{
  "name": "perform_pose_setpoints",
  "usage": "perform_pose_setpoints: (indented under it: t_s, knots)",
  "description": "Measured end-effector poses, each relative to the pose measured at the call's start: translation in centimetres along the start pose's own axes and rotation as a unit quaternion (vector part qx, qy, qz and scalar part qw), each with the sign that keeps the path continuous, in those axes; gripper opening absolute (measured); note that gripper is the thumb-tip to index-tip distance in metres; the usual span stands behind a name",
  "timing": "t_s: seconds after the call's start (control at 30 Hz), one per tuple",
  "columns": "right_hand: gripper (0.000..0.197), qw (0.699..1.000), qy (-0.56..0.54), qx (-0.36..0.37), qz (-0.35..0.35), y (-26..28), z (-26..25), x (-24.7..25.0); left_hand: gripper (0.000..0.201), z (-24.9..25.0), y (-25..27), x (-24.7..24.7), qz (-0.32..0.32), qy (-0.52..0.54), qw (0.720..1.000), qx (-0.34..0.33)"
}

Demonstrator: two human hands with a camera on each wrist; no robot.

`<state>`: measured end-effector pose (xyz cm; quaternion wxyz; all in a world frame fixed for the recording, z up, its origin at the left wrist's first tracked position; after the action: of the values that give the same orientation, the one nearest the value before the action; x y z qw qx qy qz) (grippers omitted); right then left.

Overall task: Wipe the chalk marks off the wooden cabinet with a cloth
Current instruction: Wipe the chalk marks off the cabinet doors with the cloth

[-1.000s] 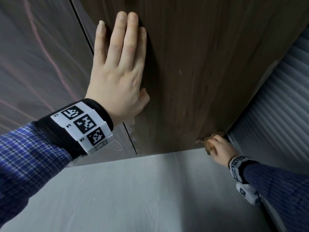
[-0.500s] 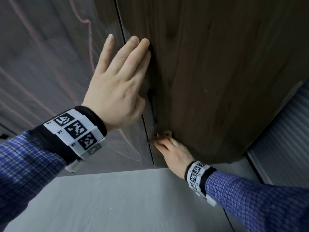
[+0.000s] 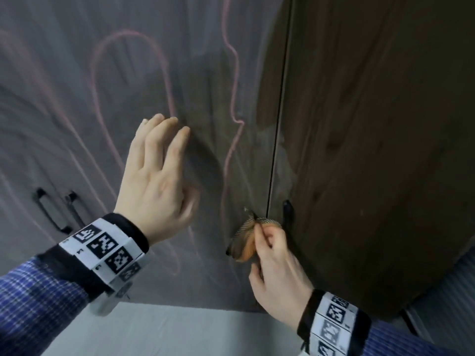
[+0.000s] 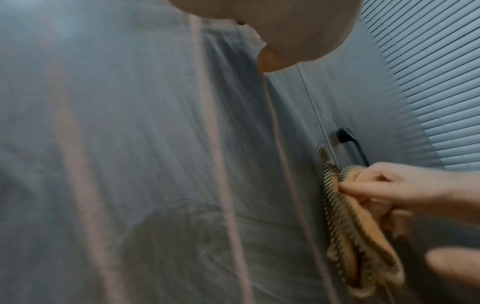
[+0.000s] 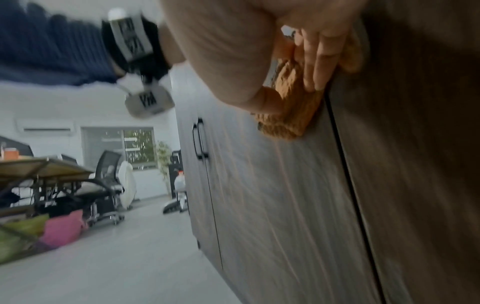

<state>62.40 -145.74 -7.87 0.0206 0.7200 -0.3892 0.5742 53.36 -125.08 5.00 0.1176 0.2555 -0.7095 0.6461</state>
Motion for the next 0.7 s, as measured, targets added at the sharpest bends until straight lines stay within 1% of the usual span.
perform_pose_setpoints:
  t_s: [0.07, 0.17, 0.23, 0.3, 0.37, 0.4, 0.43, 0.47, 0.5, 0.53, 0.57, 0.6, 0.63, 0.67, 0.7]
  knots:
    - [0.080, 0.999, 0.006, -0.008, 0.045, -1.2, -1.3, 2.5, 0.077, -1.4, -0.2, 0.9, 0.003, -0.007, 1.000, 0.021]
    - [0.081, 0.989, 0.018, 0.007, 0.149, -4.5, -3.7, 7.0, 0.085, -3.2, -1.6, 2.0, 0.012, -0.017, 0.999, 0.037]
    - [0.077, 0.972, 0.020, 0.035, 0.232, -7.3, -5.1, 10.9, 0.090, -4.3, -2.9, 2.8, 0.020, -0.028, 0.998, 0.044]
    - [0.069, 0.949, 0.045, 0.072, 0.304, -10.5, -6.6, 14.8, 0.092, -5.4, -4.4, 3.4, 0.027, -0.036, 0.998, 0.054]
    - [0.060, 0.926, 0.092, 0.109, 0.351, -13.2, -7.8, 16.6, 0.092, -6.4, -5.7, 3.9, 0.034, -0.044, 0.996, 0.074]
    - [0.056, 0.921, 0.118, 0.125, 0.349, -13.8, -8.0, 16.1, 0.093, -6.9, -6.2, 4.0, 0.037, -0.046, 0.994, 0.087]
    - [0.053, 0.924, 0.143, 0.146, 0.324, -13.6, -7.7, 14.4, 0.094, -7.3, -6.6, 4.2, 0.039, -0.045, 0.993, 0.100]
    - [0.049, 0.930, 0.171, 0.171, 0.275, -12.7, -6.9, 11.9, 0.094, -7.6, -6.8, 4.3, 0.041, -0.043, 0.992, 0.108]
    - [0.047, 0.935, 0.209, 0.202, 0.205, -11.0, -5.7, 8.9, 0.095, -7.9, -6.9, 4.4, 0.042, -0.042, 0.992, 0.112]
    - [0.045, 0.933, 0.249, 0.228, 0.124, -8.9, -4.5, 6.0, 0.095, -8.2, -7.1, 4.6, 0.042, -0.042, 0.992, 0.110]
    - [0.044, 0.927, 0.280, 0.241, 0.060, -7.0, -3.5, 4.0, 0.095, -8.6, -7.3, 4.7, 0.042, -0.043, 0.993, 0.106]
    - [0.046, 0.923, 0.293, 0.248, 0.026, -5.7, -2.7, 2.7, 0.094, -9.1, -7.6, 4.9, 0.044, -0.043, 0.993, 0.102]
    - [0.047, 0.923, 0.292, 0.249, 0.021, -5.4, -2.5, 2.5, 0.093, -9.5, -8.0, 5.1, 0.048, -0.043, 0.993, 0.100]
    - [0.047, 0.926, 0.282, 0.247, 0.037, -6.0, -2.9, 3.3, 0.092, -9.9, -8.4, 5.2, 0.052, -0.045, 0.993, 0.098]
    - [0.048, 0.928, 0.271, 0.243, 0.075, -7.3, -4.0, 5.2, 0.090, -10.3, -8.7, 5.2, 0.055, -0.047, 0.993, 0.095]
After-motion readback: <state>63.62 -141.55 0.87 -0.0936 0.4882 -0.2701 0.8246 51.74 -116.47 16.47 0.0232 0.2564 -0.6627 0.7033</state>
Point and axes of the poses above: each hand's wrist, its own y-axis away from the middle knuckle, its own x-axis out of the back of the hand, z = x × y, the point moved 1 cm from there along -y, towards the middle knuckle, and after that the axes turned 5 degrees about z, right-handed, at the moved point
